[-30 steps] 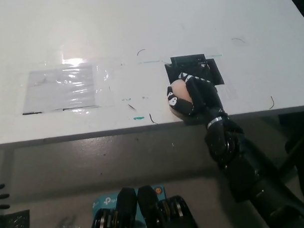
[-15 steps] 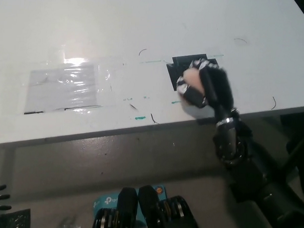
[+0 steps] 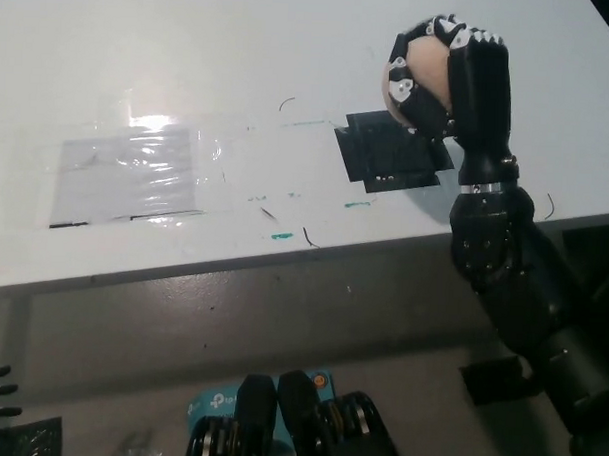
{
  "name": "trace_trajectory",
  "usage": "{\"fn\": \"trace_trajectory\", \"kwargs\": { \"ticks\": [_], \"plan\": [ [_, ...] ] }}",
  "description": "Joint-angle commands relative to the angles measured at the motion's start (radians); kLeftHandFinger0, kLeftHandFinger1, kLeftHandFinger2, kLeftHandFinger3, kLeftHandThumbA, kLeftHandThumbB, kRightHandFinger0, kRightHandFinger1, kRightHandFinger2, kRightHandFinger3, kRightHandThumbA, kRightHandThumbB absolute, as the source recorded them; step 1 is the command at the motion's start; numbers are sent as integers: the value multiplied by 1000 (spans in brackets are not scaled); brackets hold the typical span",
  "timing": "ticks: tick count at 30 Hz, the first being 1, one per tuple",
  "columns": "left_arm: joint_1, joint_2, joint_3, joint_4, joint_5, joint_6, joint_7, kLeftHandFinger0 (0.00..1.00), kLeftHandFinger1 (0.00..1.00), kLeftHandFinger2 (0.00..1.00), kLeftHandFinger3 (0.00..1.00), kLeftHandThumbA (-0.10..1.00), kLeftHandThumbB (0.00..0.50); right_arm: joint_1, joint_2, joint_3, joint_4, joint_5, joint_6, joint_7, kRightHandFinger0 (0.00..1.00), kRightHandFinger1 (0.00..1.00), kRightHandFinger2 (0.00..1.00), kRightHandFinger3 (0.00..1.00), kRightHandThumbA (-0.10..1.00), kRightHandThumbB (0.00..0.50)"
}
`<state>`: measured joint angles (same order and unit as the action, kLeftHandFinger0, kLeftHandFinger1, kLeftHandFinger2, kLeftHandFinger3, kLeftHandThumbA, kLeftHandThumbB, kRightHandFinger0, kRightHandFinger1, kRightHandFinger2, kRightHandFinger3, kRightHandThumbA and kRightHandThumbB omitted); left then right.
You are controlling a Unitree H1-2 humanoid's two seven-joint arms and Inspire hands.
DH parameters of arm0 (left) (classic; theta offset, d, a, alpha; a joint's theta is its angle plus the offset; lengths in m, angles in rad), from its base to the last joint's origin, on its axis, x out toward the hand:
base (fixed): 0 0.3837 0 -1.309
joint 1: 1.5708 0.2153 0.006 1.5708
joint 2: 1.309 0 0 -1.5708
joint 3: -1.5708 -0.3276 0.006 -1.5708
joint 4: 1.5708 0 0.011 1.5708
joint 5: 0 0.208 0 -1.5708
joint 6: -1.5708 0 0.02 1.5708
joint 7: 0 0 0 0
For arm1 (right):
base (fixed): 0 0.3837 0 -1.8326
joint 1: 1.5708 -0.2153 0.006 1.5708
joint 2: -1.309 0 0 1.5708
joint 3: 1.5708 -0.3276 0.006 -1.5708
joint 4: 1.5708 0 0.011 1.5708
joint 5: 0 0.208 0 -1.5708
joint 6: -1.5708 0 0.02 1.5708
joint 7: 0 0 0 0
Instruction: The robot uses its right hand to grab and squeeze a pink dumpling toy kept on the black mask on the desk
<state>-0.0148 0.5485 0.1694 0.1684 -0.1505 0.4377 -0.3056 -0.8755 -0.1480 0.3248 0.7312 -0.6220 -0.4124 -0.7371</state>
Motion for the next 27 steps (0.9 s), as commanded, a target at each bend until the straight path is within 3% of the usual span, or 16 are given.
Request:
{"fn": "trace_trajectory", "kwargs": {
  "ticks": [1, 11, 12, 13, 15, 16, 18, 19, 20, 21, 22, 23, 24, 25, 26, 27],
  "plan": [
    [-21, 40, 14, -24, -3, 3, -8, 661, 787, 888, 929, 1000, 116, -51, 1, 5, -6, -21, -58, -59, 0, 0, 338, 126, -100, 252],
    [-24, 38, 23, -27, -16, -8, -17, 681, 785, 891, 959, 1000, 115, -61, 14, 9, 82, -17, -58, -56, 0, 49, 538, 145, -100, 196],
    [-23, 32, 27, -33, -20, 7, -12, 683, 784, 887, 957, 1000, 108, -66, 11, 13, 117, -22, -58, -51, 198, 64, 482, 203, -100, 174],
    [-22, 34, 24, -35, -17, 8, -12, 685, 784, 887, 958, 1000, 109, -70, 11, 14, 136, -16, -58, -38, 227, 39, 472, 209, -100, 167],
    [-20, 35, 21, -30, -14, -6, -16, 707, 797, 899, 969, 1000, 109, -72, 9, 11, 173, -5, -17, 29, 37, 111, 582, 351, -100, 75],
    [-20, 35, 24, -24, -20, -18, -21, 706, 796, 897, 970, 1000, 122, -75, 10, 9, 197, 12, 29, 92, 0, 196, 687, 511, -100, 9],
    [-19, 36, 25, -25, -21, -14, -22, 707, 806, 901, 981, 1000, 126, -82, 8, 17, 235, 5, 67, 128, 0, 239, 619, 467, -100, 0],
    [-18, 37, 23, -24, -19, -19, -22, 701, 805, 899, 981, 1000, 121, -84, 8, 17, 243, 5, 74, 140, 0, 245, 614, 520, -100, 0],
    [-18, 38, 21, -26, -14, -21, -21, 696, 804, 895, 980, 1000, 124, -86, 8, 22, 260, 1, 93, 157, 0, 262, 626, 681, -100, 0],
    [-16, 38, 19, -31, -11, -15, -19, 694, 803, 893, 980, 1000, 124, -83, 8, 25, 264, -6, 111, 164, 0, 241, 562, 721, -100, 0],
    [-19, 35, 21, -22, -17, -21, -23, 692, 799, 890, 970, 1000, 115, -85, 7, 46, 275, -29, 200, 229, 293, 580, 911, 1000, -100, 43],
    [-20, 36, 21, -21, -16, -21, -23, 686, 791, 889, 964, 1000, 117, -85, 6, 52, 277, -33, 216, 240, 572, 822, 1000, 1000, -51, 45],
    [-21, 35, 22, -20, -16, -20, -22, 685, 789, 889, 963, 1000, 117, -87, 5, 58, 281, -36, 235, 254, 726, 926, 1000, 1000, 25, 19],
    [-22, 37, 19, -24, -8, -13, -16, 681, 785, 884, 962, 1000, 126, -89, 3, 74, 280, -54, 281, 282, 983, 1000, 1000, 1000, 234, 19],
    [-24, 37, 20, -25, -10, -4, -17, 686, 787, 888, 974, 1000, 122, -86, 6, 70, 274, -45, 301, 301, 1000, 1000, 1000, 1000, 338, 55],
    [-26, 34, 24, -21, -18, -1, -19, 685, 788, 892, 976, 1000, 127, -79, 10, 70, 262, -45, 334, 307, 1000, 1000, 1000, 1000, 366, 122]
  ]
}}
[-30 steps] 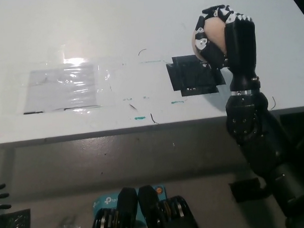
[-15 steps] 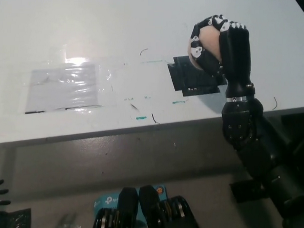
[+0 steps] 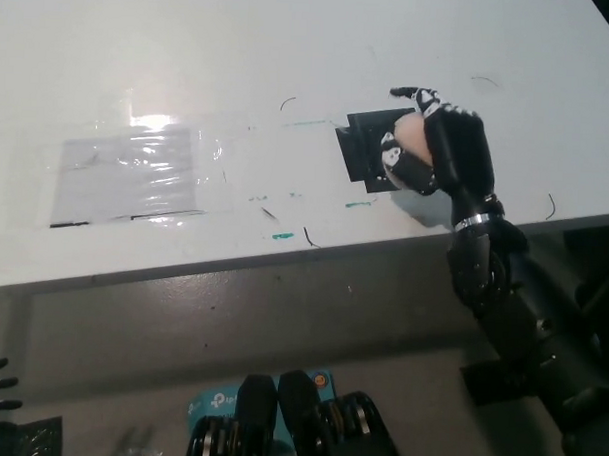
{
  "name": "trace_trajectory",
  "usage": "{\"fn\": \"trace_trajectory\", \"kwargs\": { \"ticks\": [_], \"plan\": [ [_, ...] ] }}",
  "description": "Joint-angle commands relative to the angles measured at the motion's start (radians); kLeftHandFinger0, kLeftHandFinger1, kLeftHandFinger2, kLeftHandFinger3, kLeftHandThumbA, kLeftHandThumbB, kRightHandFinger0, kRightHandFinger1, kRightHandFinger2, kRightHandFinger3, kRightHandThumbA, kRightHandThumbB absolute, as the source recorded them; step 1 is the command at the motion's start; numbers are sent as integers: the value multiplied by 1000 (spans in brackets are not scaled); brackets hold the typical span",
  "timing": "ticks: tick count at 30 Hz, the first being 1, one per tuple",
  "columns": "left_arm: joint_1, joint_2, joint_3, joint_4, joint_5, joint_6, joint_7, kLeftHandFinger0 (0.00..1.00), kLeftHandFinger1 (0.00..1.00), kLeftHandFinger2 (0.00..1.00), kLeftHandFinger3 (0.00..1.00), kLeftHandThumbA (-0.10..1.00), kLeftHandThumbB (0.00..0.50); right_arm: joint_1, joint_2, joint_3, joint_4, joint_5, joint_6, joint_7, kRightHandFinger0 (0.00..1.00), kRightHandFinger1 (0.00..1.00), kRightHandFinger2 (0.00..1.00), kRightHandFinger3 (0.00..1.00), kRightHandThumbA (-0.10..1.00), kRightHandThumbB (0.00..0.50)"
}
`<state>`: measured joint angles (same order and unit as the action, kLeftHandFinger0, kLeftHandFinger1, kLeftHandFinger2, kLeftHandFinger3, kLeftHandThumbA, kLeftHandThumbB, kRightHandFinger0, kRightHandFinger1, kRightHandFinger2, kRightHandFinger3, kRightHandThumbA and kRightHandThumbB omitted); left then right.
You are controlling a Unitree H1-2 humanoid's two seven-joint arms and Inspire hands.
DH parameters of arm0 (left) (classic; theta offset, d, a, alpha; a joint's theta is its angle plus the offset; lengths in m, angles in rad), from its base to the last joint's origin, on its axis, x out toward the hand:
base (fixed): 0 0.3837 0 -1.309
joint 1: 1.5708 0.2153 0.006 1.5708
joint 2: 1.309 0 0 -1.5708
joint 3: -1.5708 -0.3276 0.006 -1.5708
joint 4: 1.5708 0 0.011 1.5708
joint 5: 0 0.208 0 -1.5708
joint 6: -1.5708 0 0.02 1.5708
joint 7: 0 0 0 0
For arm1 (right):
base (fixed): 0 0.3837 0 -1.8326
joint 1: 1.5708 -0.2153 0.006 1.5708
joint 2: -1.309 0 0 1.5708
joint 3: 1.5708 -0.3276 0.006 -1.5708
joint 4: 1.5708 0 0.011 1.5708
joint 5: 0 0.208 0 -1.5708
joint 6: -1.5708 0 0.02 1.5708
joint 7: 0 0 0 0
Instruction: The robot uses its right hand to grab and squeeze a pink dumpling toy kept on the black mask on the desk
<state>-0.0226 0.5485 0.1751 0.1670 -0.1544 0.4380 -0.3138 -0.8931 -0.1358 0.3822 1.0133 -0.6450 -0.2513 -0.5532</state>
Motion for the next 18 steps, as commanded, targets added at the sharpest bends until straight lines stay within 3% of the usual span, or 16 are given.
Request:
{"fn": "trace_trajectory", "kwargs": {
  "ticks": [1, 3, 6, 12, 16, 18],
  "plan": [
    [-19, 34, 19, -20, -14, -1, -11, 685, 788, 893, 976, 1000, 127, -61, -3, 14, -24, -21, 177, 126, 1000, 1000, 1000, 1000, 366, 123],
    [-12, 37, 19, -22, -13, -24, -16, 673, 792, 896, 979, 1000, 126, -54, 0, 18, -44, -24, 201, 129, 1000, 1000, 1000, 1000, 369, 158],
    [-15, 35, 19, -35, -7, 9, -3, 703, 801, 896, 985, 1000, 113, -45, 1, 13, -69, -9, 219, 147, 1000, 1000, 1000, 1000, 397, 189],
    [-11, 41, 16, -31, -4, -4, -11, 692, 792, 886, 973, 1000, 110, -17, 2, 2, -115, 9, 232, 173, 1000, 1000, 1000, 1000, 379, 226],
    [-13, 40, 17, -17, -8, -25, -16, 667, 783, 863, 950, 1000, 111, 4, 0, 1, -185, 7, 287, 218, 1000, 1000, 1000, 1000, 511, 281],
    [-15, 43, 14, -15, -4, -22, -17, 679, 790, 872, 957, 1000, 119, 13, -4, 7, -227, -10, 314, 225, 1000, 1000, 1000, 1000, 603, 347]
  ]
}}
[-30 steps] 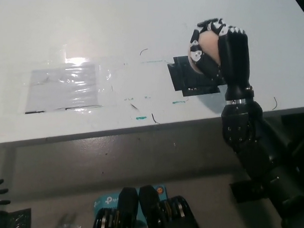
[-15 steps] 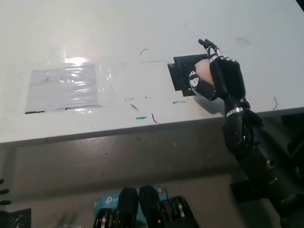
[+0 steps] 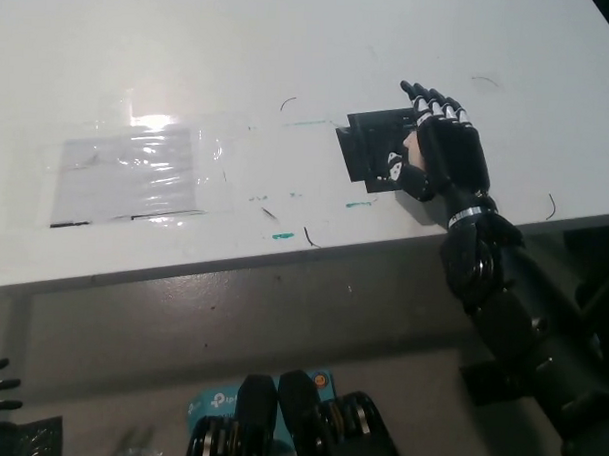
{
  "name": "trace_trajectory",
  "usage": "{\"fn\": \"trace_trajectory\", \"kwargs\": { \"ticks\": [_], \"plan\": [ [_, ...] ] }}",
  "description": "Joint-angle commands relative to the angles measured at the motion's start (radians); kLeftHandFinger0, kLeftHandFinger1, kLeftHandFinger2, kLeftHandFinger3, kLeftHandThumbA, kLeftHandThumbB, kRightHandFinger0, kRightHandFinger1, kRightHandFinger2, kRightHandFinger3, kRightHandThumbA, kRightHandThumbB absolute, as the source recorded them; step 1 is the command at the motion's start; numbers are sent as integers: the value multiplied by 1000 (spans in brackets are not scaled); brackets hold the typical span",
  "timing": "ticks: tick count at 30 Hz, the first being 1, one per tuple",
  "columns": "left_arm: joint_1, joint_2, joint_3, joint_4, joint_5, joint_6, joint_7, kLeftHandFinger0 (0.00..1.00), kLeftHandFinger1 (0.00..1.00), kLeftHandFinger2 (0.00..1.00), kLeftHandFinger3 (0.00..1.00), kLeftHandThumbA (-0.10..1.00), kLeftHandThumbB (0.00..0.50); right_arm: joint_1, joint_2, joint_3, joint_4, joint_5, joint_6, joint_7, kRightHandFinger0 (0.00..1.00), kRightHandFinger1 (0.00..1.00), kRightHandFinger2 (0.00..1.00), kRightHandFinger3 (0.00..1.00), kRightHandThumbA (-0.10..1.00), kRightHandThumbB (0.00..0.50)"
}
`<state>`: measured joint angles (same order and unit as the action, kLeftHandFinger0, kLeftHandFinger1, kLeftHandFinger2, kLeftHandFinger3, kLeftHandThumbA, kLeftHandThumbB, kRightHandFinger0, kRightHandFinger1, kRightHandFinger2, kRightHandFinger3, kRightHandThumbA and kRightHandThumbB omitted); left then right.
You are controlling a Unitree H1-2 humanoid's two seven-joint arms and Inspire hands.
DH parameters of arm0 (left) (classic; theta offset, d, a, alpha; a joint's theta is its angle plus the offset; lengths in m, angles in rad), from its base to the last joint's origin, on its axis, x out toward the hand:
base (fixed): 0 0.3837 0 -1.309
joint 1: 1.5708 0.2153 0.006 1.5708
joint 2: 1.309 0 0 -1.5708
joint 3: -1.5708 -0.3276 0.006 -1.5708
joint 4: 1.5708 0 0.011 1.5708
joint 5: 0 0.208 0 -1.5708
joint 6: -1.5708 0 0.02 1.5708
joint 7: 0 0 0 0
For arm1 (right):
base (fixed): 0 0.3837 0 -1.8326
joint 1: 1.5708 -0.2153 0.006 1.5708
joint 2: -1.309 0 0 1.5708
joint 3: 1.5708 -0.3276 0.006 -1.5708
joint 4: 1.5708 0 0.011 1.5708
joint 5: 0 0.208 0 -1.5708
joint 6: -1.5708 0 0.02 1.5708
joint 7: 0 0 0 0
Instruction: The robot uses its right hand to grab and squeeze a pink dumpling toy kept on the black mask on the desk
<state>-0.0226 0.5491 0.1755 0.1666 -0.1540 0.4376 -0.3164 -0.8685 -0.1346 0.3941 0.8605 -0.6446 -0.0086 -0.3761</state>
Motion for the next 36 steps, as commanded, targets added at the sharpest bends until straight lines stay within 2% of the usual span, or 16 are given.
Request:
{"fn": "trace_trajectory", "kwargs": {
  "ticks": [1, 2, 4, 12, 13, 16, 17, 18, 19, 20, 21, 23, 25, 29, 32, 36],
  "plan": [
    [-15, 43, 13, -12, -6, -25, -17, 683, 792, 876, 960, 1000, 118, -10, -6, -3, -81, -13, 77, 51, 1000, 1000, 1000, 1000, 623, 353],
    [-14, 40, 16, -18, -5, -15, -10, 686, 794, 881, 961, 1000, 122, -5, -9, -6, -106, -11, 84, 61, 1000, 1000, 1000, 1000, 673, 401],
    [-8, 43, 13, -23, 3, -16, -6, 684, 787, 882, 960, 1000, 120, 1, -12, -5, -138, -13, 98, 74, 1000, 1000, 1000, 1000, 734, 429],
    [-7, 37, 18, -26, -3, -4, -3, 665, 787, 869, 959, 1000, 114, 63, -66, -31, -412, 1, 128, 184, 1000, 1000, 1000, 1000, 694, 396],
    [-7, 36, 20, -26, -5, -3, -4, 667, 790, 874, 965, 1000, 108, 68, -68, -39, -427, 9, 124, 188, 1000, 1000, 1000, 1000, 647, 386],
    [-11, 37, 17, -28, -5, 4, -5, 678, 791, 866, 966, 1000, 112, 137, -110, -116, -620, 103, 87, 231, 1000, 1000, 1000, 1000, 324, 258],
    [-11, 37, 17, -27, -5, 5, -6, 676, 790, 866, 964, 1000, 112, 141, -109, -122, -628, 105, 87, 237, 1000, 1000, 1000, 1000, 317, 254],
    [-12, 38, 15, -32, 0, 15, 0, 665, 787, 868, 954, 1000, 107, 179, -121, -167, -698, 139, 72, 225, 986, 1000, 1000, 1000, 174, 205],
    [-12, 37, 14, -32, 1, 18, 0, 664, 787, 869, 953, 1000, 107, 205, -125, -188, -729, 155, 57, 215, 781, 1000, 1000, 1000, 101, 174],
    [-13, 39, 13, -28, 2, 12, -1, 656, 785, 873, 953, 1000, 123, 215, -125, -197, -745, 154, 65, 220, 628, 835, 1000, 1000, 101, 155],
    [-15, 40, 11, -21, 4, 3, -4, 647, 783, 879, 955, 1000, 125, 228, -126, -208, -766, 153, 75, 224, 586, 788, 1000, 1000, 103, 153],
    [-11, 37, 16, -27, 1, 8, 0, 657, 779, 871, 937, 1000, 117, 283, -135, -238, -821, 156, 85, 228, 431, 573, 790, 945, 25, 137],
    [-12, 32, 19, -29, -2, 18, 4, 673, 782, 869, 925, 1000, 113, 373, -122, -295, -874, 219, 79, 223, 409, 491, 652, 872, -99, 150],
    [-12, 31, 14, -29, 3, 24, 5, 679, 798, 889, 962, 1000, 95, 462, -84, -355, -872, 252, 61, 189, 467, 538, 658, 851, -100, 138],
    [-10, 28, 22, -29, -5, 32, 8, 680, 790, 883, 955, 1000, 95, 547, -46, -421, -795, 326, 11, 159, 384, 460, 625, 825, -100, 127],
    [-14, 28, 16, -25, 4, 22, 8, 682, 793, 879, 965, 1000, 82, 584, -12, -484, -741, 388, 20, 173, 341, 479, 650, 851, -100, 131]
  ]
}}
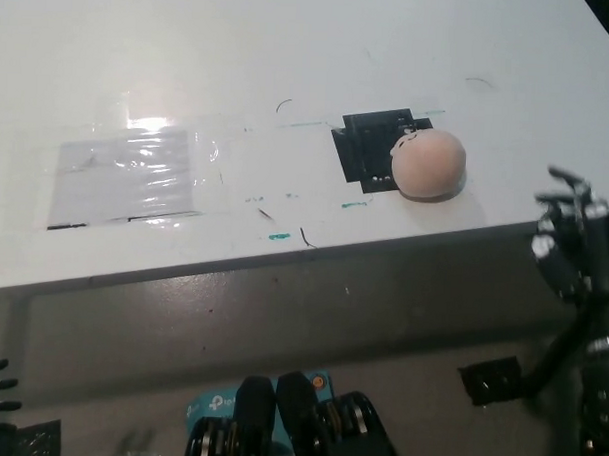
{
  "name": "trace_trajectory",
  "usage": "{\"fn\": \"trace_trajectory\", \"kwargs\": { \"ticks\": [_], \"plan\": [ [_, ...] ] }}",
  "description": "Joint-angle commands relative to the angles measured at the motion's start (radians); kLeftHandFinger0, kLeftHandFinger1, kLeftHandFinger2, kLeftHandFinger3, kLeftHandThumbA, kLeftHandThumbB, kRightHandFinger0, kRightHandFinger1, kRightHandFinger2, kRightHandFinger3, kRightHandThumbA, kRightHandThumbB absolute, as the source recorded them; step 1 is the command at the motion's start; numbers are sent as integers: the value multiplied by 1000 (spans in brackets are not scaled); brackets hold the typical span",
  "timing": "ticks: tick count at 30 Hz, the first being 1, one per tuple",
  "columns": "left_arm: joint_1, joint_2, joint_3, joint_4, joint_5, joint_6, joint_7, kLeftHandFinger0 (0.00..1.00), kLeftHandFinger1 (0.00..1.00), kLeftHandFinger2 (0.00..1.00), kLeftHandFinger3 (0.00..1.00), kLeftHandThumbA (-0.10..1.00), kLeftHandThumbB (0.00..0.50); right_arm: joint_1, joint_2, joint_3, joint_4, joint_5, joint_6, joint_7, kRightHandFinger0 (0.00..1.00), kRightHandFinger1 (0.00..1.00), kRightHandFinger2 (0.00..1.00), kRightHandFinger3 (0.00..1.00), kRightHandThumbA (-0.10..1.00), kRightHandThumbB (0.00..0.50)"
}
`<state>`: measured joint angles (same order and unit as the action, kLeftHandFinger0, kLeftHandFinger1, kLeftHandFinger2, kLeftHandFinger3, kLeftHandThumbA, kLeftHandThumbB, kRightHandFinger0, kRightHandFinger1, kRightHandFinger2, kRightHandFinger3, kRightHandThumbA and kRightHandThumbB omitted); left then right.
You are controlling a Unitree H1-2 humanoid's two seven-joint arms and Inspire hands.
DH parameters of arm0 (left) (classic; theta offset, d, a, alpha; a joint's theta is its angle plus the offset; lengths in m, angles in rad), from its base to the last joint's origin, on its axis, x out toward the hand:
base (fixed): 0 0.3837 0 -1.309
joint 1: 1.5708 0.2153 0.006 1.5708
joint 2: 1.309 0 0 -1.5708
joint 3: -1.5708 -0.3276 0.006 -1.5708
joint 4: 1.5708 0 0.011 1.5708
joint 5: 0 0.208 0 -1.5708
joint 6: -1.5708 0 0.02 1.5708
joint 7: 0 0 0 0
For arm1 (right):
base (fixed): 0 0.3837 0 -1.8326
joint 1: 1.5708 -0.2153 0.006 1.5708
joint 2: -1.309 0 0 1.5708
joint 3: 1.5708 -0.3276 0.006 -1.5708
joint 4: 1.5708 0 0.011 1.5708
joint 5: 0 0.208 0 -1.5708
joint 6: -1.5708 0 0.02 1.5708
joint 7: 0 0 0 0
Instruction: The robot uses its right hand to grab and squeeze a pink dumpling toy kept on the black mask on the desk
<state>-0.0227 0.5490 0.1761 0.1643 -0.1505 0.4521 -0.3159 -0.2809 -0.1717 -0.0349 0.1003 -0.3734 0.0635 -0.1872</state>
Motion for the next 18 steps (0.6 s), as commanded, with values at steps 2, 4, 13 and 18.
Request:
{"fn": "trace_trajectory", "kwargs": {
  "ticks": [2, 4, 13, 18],
  "plan": [
    [-10, 23, 20, -29, -2, 16, 12, 680, 799, 875, 950, 1000, 73, -1, 71, -137, 28, 269, -13, 24, 308, 513, 705, 904, -100, 132],
    [-7, 22, 22, -30, -7, 18, 15, 685, 798, 878, 952, 1000, 92, -9, 98, -190, 40, 342, 20, 32, 301, 487, 648, 909, -100, 133],
    [-2, 13, 31, -29, -9, 18, 20, 694, 802, 893, 956, 1000, 97, -39, 118, -235, 82, 381, 51, 62, 156, 334, 502, 908, -100, 97],
    [14, 17, 23, -32, 4, 5, 17, 695, 787, 878, 940, 1000, 94, -20, 122, -233, 68, 396, 55, 59, 116, 287, 471, 897, -100, 92]
  ]
}}
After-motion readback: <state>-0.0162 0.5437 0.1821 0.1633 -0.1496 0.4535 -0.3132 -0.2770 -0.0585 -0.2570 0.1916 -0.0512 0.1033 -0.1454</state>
